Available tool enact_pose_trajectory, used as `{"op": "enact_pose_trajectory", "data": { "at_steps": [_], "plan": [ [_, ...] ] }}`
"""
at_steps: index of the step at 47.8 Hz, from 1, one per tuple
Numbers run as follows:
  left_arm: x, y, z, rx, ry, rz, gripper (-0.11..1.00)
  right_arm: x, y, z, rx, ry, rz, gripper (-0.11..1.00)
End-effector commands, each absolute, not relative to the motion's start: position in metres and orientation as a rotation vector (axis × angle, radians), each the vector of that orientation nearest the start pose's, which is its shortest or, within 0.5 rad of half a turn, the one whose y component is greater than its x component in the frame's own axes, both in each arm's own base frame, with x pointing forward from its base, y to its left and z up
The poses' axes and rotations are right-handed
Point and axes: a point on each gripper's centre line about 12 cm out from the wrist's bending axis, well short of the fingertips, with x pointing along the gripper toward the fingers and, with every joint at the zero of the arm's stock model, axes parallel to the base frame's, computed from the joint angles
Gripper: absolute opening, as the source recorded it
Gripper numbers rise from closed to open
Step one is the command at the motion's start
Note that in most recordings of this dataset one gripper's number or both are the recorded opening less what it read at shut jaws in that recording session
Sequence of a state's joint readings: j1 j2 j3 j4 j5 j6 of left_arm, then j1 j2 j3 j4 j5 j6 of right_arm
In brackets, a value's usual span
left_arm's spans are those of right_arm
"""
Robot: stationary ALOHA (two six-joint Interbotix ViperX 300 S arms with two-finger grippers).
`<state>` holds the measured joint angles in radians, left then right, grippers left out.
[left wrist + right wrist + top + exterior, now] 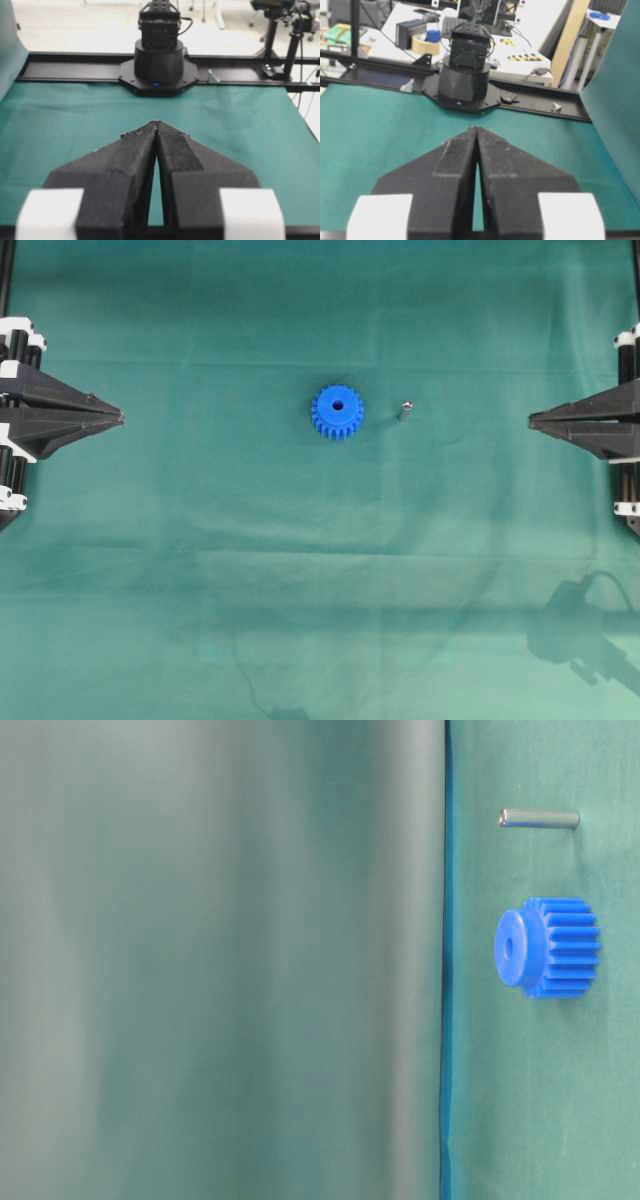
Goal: Insert the shaft placed at a random location into the center hole of the small gear at another random location.
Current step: 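Move the right gripper left toward the silver shaft, opening it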
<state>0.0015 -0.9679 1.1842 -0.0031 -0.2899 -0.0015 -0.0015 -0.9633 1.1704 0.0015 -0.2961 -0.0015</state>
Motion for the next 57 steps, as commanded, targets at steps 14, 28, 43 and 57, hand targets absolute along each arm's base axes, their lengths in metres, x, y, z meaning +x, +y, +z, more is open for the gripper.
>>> {"op": "enact_pose_trajectory", "data": {
  "at_steps": [14, 28, 43, 57],
  "plan": [
    [0.198, 0.002, 0.296, -0.03, -0.09, 0.011, 0.0, 0.211, -0.012, 0.286, -0.018, -0.044, -0.056, -0.01],
    [0.198, 0.002, 0.294, -0.034, -0.087, 0.011, 0.0, 0.239, -0.032, 0.245, 0.029, 0.052, -0.138, 0.0],
    [0.197, 0.002, 0.293, -0.035, -0.081, 0.013, 0.0, 0.282, -0.058, 0.183, 0.09, 0.203, -0.239, 0.71],
    [0.197, 0.002, 0.29, -0.036, -0.071, 0.012, 0.0, 0.303, -0.079, 0.13, 0.127, 0.321, -0.32, 0.64]
  ]
}}
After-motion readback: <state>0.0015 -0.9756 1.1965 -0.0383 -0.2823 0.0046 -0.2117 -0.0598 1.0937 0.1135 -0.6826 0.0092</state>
